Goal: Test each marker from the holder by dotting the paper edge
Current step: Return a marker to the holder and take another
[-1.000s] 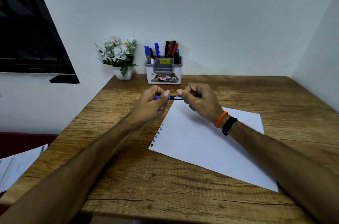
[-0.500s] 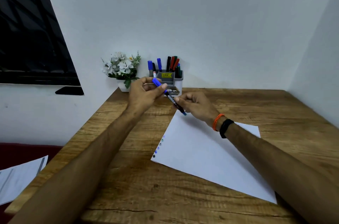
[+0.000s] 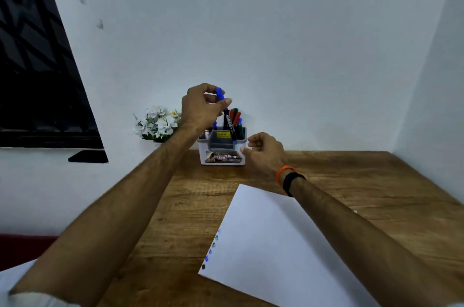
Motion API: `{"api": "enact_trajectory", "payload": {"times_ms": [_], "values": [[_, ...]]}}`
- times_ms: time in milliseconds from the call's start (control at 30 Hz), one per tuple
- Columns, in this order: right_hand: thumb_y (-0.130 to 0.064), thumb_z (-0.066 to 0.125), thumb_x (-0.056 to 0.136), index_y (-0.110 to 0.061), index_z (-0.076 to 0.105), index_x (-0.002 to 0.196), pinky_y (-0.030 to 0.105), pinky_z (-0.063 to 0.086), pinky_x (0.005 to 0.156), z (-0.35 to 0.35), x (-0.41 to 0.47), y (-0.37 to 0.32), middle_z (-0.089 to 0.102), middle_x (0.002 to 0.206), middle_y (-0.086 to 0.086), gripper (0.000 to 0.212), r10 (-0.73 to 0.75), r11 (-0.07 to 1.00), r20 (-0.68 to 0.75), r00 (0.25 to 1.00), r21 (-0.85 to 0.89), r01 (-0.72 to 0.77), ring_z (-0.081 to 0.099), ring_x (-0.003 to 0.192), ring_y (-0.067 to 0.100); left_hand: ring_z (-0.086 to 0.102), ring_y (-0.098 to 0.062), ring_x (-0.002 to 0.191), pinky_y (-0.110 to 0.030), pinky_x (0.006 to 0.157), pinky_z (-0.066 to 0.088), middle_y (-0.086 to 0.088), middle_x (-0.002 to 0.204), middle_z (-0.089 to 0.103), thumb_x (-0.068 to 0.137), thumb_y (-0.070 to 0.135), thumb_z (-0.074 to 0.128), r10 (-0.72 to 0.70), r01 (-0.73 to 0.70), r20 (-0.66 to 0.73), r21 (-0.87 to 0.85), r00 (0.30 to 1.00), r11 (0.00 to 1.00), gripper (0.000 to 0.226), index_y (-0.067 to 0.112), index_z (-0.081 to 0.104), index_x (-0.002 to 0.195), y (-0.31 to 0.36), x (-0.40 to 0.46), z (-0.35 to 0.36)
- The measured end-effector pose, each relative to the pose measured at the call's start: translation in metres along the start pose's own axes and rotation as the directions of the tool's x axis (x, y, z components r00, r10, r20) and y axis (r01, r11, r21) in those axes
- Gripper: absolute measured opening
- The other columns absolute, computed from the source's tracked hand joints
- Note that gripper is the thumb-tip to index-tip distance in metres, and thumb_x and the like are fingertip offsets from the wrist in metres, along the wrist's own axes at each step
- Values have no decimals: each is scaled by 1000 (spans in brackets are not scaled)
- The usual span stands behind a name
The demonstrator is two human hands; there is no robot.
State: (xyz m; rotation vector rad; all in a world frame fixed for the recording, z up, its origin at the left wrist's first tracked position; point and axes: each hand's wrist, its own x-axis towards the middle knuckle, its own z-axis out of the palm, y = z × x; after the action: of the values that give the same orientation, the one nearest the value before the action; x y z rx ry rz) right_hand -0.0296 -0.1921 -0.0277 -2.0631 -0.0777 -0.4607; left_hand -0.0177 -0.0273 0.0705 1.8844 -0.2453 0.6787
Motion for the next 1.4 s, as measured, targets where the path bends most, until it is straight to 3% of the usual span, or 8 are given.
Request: {"api": "enact_trajectory", "payload": {"times_ms": [333,500,633,767,900,1133,1233,1400], "values": [[-24,75,83,-12,47,132,25,49,84,10,17,3,60,129,7,57,8,1000,60,998,-9,-7,60,111,22,70,-16,79,-30,81,58,-3,92,73,78,23,80,44,-42,-16,119,999,992,27,14,68,100,-13,21,33],[-21,75,82,-12,49,130,25,50,83,11,20,7,61,127,6,55,-5,1000,46,999,2,5,60,105,20,69,-13,74,-23,74,57,-4,92,73,78,22,80,26,-19,-55,124,998,992,27,14,68,101,-21,21,42],[-20,75,81,-13,49,129,22,50,79,12,22,9,61,125,5,55,-6,1000,43,999,9,6,59,99,16,63,-8,71,-10,54,48,0,88,69,76,22,82,-26,19,27,214,999,977,29,12,69,100,-28,20,46],[-19,75,81,-13,49,129,21,49,75,13,23,9,61,125,4,56,-1,1000,50,999,3,1,60,97,16,64,-14,74,-23,67,54,-4,87,71,74,27,83,-57,40,49,292,997,955,32,15,66,99,-39,18,51],[-17,76,80,-14,48,129,23,51,75,15,23,10,60,125,4,56,6,1000,61,998,-2,-5,60,95,16,67,-17,70,-31,64,58,-2,78,68,82,22,76,54,-49,-16,237,998,970,32,16,57,107,-37,18,52],[-17,76,80,-14,48,128,26,53,77,20,24,12,64,119,6,56,20,1000,68,997,-5,-20,64,94,19,63,-17,70,-21,61,52,-9,86,69,89,14,67,127,-155,102,356,987,922,12,10,62,98,-41,26,55],[-19,76,80,-15,49,127,21,50,70,22,23,13,67,111,5,54,21,1000,55,998,2,-21,64,90,16,65,-21,86,-31,80,54,-10,96,70,85,4,66,65,-178,254,453,965,873,25,11,63,109,-53,21,59],[-17,76,80,-14,49,127,20,52,70,21,23,12,66,113,4,54,16,1000,49,999,5,-17,65,87,15,64,-15,79,-31,80,55,-4,83,68,86,2,64,63,-145,214,390,975,910,39,14,58,123,-68,11,58]]}}
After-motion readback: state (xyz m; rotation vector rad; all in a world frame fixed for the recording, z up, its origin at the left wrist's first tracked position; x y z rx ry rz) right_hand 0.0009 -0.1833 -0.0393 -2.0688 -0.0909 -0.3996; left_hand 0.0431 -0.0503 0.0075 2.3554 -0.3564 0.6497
